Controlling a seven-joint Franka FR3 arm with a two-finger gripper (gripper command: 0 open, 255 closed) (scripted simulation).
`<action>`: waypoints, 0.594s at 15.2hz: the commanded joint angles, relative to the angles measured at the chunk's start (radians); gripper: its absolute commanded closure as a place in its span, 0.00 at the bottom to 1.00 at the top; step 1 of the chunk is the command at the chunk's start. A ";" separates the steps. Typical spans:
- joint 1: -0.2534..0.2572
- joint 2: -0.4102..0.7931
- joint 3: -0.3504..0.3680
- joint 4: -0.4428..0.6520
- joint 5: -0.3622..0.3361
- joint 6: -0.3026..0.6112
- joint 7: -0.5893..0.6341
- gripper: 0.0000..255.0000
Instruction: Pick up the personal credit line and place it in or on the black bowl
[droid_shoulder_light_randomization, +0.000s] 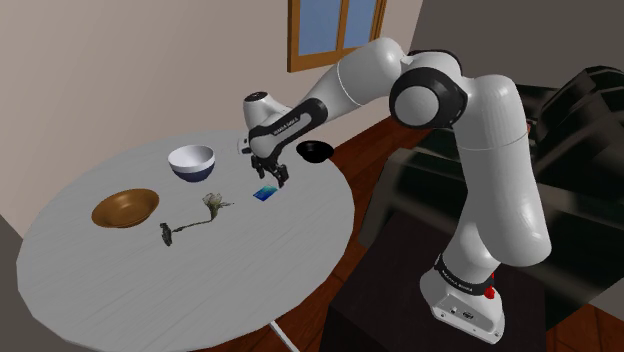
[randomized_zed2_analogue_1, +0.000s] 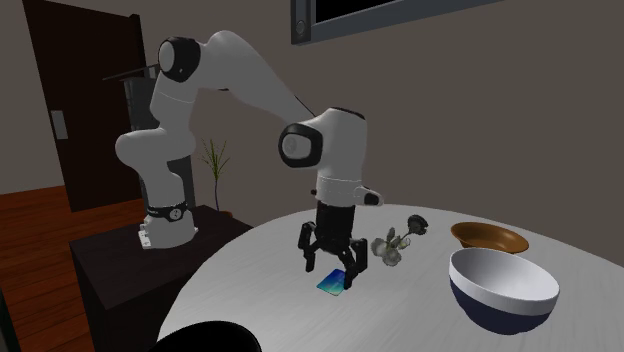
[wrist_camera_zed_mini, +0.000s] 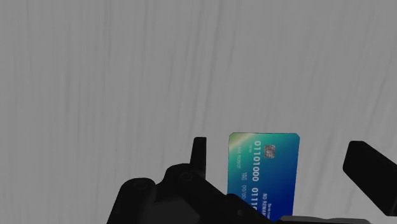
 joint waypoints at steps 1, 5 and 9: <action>-0.004 0.012 0.002 -0.011 0.003 0.024 -0.004 0.00; -0.007 0.025 0.003 -0.014 0.004 0.040 -0.005 0.00; -0.007 0.025 0.003 -0.014 0.004 0.040 -0.005 0.00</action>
